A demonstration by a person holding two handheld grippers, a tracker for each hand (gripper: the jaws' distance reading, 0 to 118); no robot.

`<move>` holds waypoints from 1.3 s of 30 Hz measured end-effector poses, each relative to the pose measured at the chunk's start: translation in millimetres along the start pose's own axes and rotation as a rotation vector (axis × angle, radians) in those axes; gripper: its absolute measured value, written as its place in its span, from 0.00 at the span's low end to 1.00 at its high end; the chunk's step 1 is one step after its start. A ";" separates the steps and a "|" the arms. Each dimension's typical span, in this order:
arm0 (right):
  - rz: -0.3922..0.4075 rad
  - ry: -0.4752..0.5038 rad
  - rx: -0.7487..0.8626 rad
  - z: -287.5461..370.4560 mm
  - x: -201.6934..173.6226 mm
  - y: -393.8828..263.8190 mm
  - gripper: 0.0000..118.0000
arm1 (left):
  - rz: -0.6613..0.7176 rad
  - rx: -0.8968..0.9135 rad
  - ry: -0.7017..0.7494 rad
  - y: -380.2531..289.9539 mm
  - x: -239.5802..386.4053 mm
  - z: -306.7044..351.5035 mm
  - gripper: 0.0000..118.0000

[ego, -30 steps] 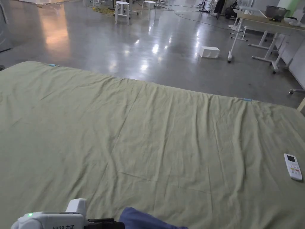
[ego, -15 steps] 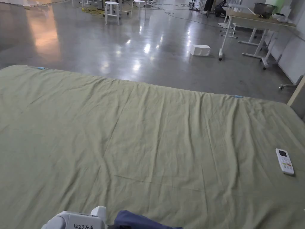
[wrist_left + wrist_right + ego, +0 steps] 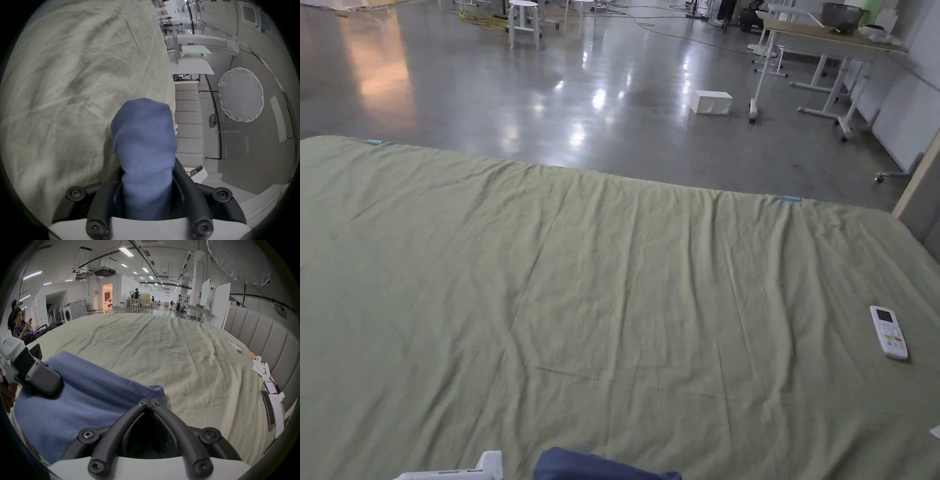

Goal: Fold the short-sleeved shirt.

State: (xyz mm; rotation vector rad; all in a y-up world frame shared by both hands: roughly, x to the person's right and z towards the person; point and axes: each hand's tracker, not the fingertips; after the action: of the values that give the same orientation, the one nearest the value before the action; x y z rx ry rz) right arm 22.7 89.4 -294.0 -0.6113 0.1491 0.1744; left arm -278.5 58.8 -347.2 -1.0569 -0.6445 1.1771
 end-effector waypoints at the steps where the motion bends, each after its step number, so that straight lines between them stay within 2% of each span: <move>1: 0.001 -0.001 0.000 1.4 0.6 2.9 0.00 | -0.010 0.002 0.002 -0.5 5.8 2.6 0.22; 6: -0.010 -0.037 0.066 17.5 15.0 30.4 0.00 | -0.068 0.025 0.004 14.3 24.2 38.7 0.22; 12: -0.025 -0.104 0.182 34.5 62.3 86.2 0.00 | -0.162 0.110 0.096 52.1 42.5 128.2 0.22; 16: -0.051 -0.160 0.267 47.3 96.5 128.3 0.00 | -0.218 0.170 0.227 76.5 55.2 194.6 0.22; 23: -0.065 -0.235 0.341 59.9 135.8 171.2 0.00 | -0.175 0.223 0.419 120.5 48.9 294.8 0.22; 32: -0.060 -0.267 0.349 64.5 144.2 172.0 0.00 | -0.199 0.217 0.753 135.3 54.5 367.8 0.21; 35: -0.062 -0.260 0.332 60.3 141.3 165.6 0.00 | -0.192 0.200 0.881 134.4 51.0 372.2 0.21; 39: -0.065 -0.245 0.314 56.5 135.5 162.1 0.00 | -0.197 0.210 0.952 136.9 44.1 366.9 0.24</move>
State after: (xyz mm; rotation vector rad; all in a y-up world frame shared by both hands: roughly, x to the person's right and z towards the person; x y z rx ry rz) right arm 126.2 268.7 -364.3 -0.2777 -0.0797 0.1579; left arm -637.4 220.4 -328.6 -1.1874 0.1247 0.4500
